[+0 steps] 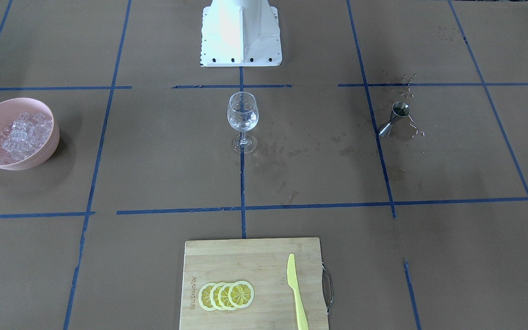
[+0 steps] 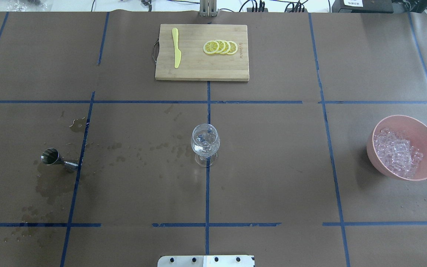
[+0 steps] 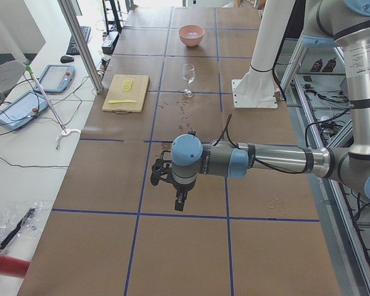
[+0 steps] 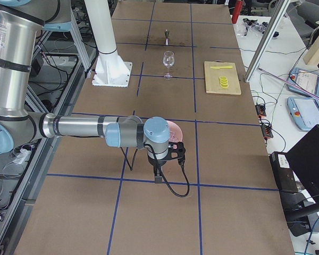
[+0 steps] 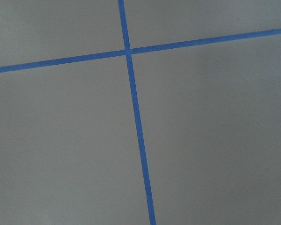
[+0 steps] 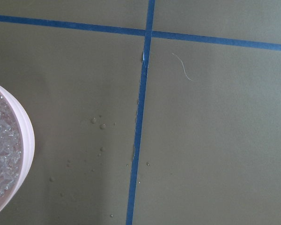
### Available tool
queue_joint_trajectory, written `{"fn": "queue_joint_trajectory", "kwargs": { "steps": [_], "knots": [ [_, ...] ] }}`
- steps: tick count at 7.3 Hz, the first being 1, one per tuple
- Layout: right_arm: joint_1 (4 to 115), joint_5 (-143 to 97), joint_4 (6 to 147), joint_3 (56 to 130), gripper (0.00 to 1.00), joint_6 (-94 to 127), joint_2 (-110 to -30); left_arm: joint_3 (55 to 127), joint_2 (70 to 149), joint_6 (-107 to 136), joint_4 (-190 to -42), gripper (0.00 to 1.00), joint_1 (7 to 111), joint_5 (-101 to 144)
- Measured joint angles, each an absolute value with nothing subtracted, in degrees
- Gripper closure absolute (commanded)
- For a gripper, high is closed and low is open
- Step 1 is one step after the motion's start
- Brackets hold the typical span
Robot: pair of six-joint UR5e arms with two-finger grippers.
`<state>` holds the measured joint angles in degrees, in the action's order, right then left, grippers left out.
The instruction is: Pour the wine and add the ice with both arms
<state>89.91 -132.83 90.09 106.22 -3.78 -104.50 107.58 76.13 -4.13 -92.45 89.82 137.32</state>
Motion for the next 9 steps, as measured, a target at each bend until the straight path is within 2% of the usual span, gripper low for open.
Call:
{"fn": "queue_joint_trajectory", "kwargs": {
  "steps": [6, 9],
  "knots": [
    [89.91, -132.98, 90.01, 108.47, 0.00, -3.22, -103.79, 107.02, 79.09, -4.26, -94.31, 0.00, 89.74, 137.09],
    [89.91, -132.96, 89.74, 111.41, 0.00, -2.98, -102.79, 103.44, 81.99, -3.80, -107.39, 0.00, 89.73, 137.55]
  ]
}}
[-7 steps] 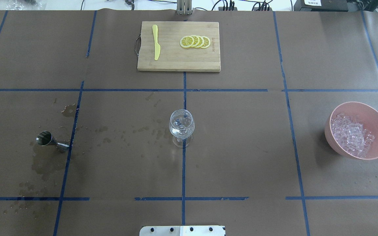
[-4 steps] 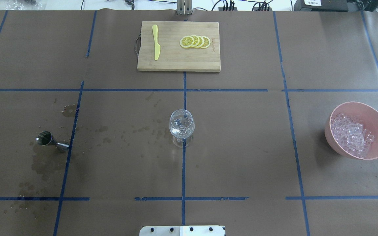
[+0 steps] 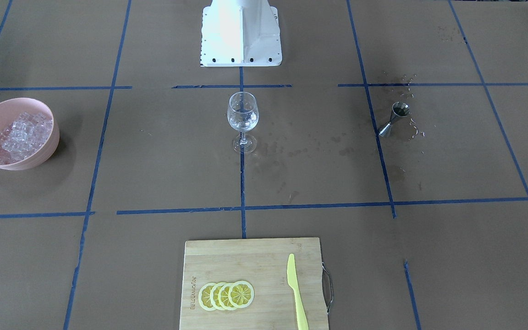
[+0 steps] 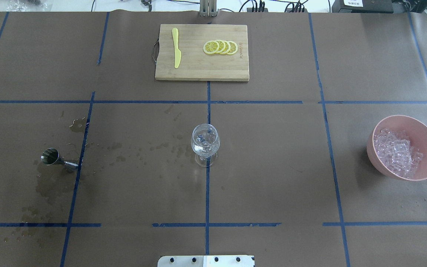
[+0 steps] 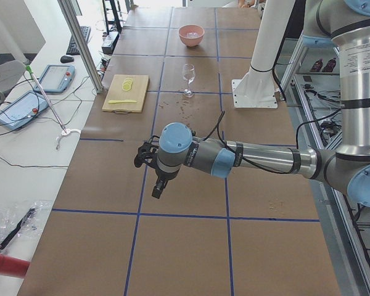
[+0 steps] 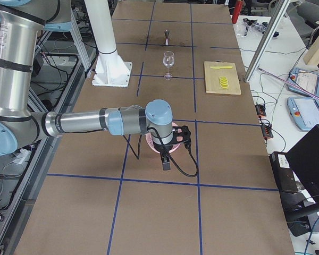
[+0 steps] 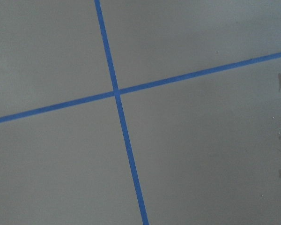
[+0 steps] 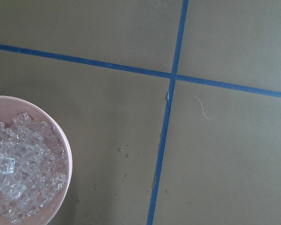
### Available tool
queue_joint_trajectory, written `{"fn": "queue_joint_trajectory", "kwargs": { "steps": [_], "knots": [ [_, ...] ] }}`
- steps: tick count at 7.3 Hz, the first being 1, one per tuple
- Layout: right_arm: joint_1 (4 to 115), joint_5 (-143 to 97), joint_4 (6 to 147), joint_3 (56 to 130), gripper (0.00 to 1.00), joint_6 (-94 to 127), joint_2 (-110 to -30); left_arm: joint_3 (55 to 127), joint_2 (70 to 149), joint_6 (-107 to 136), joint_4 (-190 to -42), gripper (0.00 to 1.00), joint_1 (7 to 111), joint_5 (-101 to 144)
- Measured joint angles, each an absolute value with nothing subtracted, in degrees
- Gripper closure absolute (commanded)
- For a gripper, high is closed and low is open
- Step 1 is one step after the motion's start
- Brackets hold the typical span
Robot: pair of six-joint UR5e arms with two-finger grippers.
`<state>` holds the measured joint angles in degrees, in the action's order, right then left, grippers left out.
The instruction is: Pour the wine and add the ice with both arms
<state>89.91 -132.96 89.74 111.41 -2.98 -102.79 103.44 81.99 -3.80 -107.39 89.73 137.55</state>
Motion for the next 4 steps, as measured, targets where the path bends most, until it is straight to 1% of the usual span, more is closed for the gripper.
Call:
{"fn": "queue_joint_trajectory", "kwargs": {
  "steps": [2, 4],
  "knots": [
    [89.91, -133.01, 87.70, 111.67, 0.00, -3.02, -102.85, 101.78, 82.97, -3.75, -118.85, 0.00, 89.76, 137.92],
    [89.91, -134.30, 86.25, 111.44, 0.00, -3.00, -102.99, 99.44, 82.36, -2.05, -132.60, 0.00, 89.81, 138.07]
  ]
}}
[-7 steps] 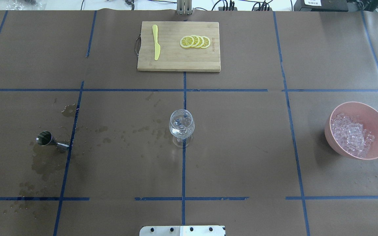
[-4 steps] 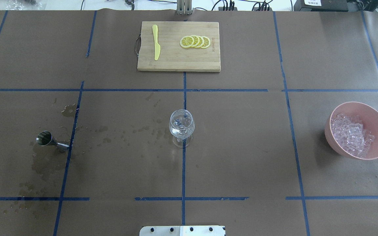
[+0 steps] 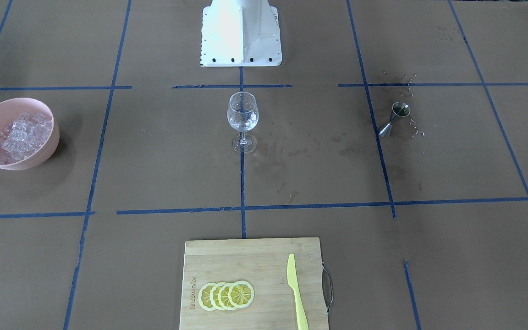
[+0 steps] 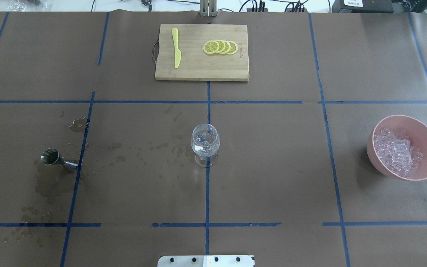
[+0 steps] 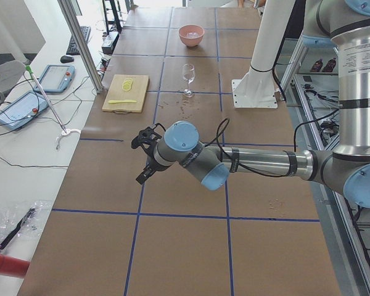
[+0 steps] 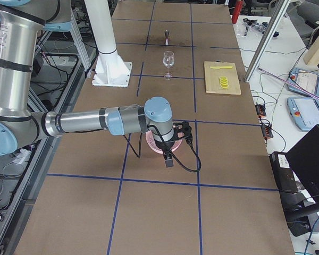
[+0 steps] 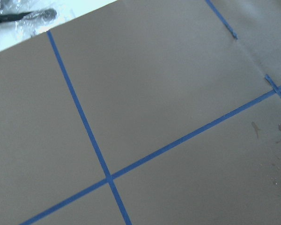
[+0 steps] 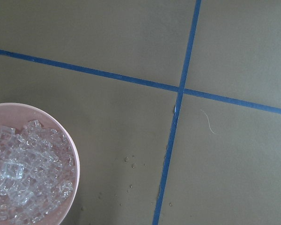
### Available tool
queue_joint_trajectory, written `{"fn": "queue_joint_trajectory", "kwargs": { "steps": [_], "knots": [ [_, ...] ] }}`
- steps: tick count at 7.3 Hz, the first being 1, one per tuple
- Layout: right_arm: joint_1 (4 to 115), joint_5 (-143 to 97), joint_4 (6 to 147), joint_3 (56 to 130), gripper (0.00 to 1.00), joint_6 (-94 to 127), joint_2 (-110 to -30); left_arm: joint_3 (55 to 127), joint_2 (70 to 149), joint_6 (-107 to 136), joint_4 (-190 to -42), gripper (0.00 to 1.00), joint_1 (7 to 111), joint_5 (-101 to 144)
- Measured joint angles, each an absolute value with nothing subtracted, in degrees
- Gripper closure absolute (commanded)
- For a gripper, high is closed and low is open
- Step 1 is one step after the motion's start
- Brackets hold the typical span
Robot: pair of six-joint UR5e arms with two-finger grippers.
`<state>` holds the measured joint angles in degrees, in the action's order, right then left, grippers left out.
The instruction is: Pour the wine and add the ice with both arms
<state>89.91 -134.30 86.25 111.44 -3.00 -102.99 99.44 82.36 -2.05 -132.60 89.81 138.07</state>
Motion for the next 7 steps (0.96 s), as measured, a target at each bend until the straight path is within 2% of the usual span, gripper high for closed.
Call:
{"fn": "queue_joint_trajectory", "kwargs": {
  "steps": [3, 7],
  "knots": [
    [89.91, -135.16, 85.35, 111.56, 0.00, -3.08, -102.98, 99.35, 82.72, 14.67, -149.02, 0.00, 86.73, 136.63],
    [89.91, -135.26, 85.17, 111.33, 0.00, -2.91, -103.04, 102.15, 79.68, 37.12, -164.89, 0.00, 68.07, 114.25]
  ]
}}
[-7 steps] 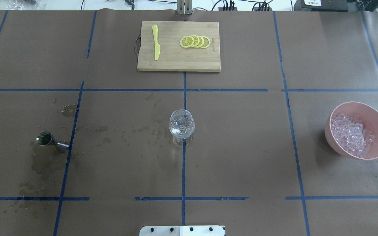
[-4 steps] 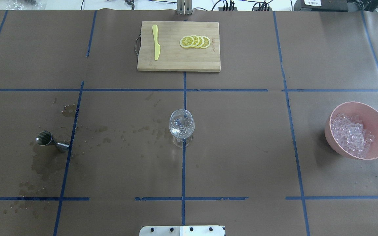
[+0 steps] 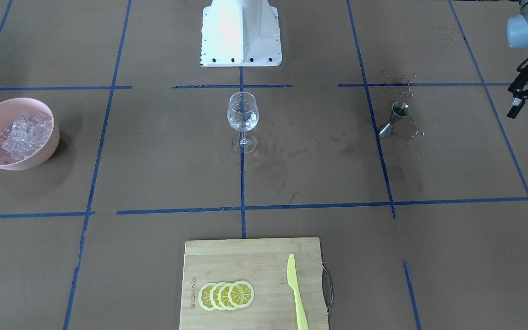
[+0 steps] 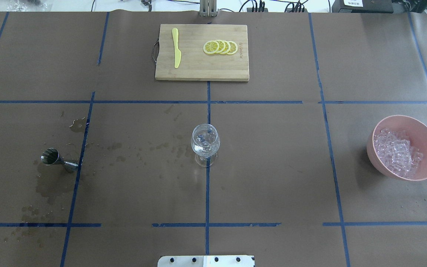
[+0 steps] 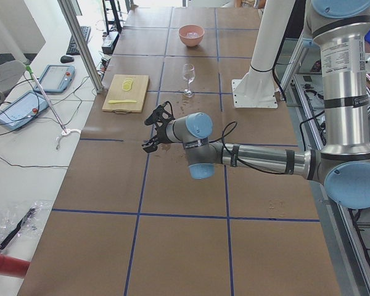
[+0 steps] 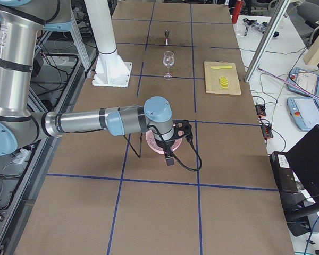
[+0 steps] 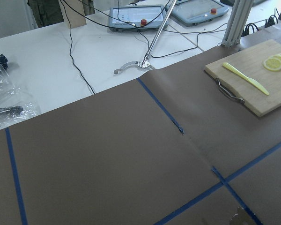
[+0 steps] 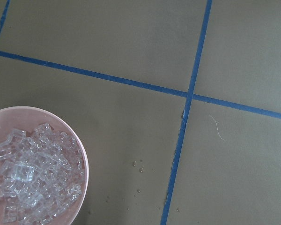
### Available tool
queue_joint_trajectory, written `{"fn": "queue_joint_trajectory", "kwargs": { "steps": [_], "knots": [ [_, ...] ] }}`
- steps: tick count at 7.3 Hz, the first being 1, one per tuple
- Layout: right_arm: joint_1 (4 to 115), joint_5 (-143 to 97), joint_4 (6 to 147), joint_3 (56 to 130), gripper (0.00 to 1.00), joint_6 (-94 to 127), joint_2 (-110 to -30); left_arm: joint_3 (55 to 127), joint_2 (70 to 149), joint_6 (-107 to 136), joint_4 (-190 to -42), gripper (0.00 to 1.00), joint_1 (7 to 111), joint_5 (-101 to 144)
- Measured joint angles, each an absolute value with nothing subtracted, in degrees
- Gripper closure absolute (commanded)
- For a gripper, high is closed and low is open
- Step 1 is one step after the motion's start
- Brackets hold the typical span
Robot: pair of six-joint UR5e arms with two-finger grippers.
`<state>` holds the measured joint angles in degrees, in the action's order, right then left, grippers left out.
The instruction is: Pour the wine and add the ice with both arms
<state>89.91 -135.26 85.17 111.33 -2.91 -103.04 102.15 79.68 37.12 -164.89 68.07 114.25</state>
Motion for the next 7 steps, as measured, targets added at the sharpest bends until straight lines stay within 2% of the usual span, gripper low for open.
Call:
{"fn": "queue_joint_trajectory", "kwargs": {
  "steps": [3, 7],
  "knots": [
    [89.91, -135.26, 85.17, 111.38, 0.00, -2.90, -103.27, 107.04, 72.77, 46.41, -169.91, 0.00, 49.10, 87.70],
    [90.05, -135.26, 85.16, 111.48, 0.00, -2.90, -103.35, 107.60, 70.12, 52.96, -170.83, 0.00, 24.85, 55.25]
  ]
}}
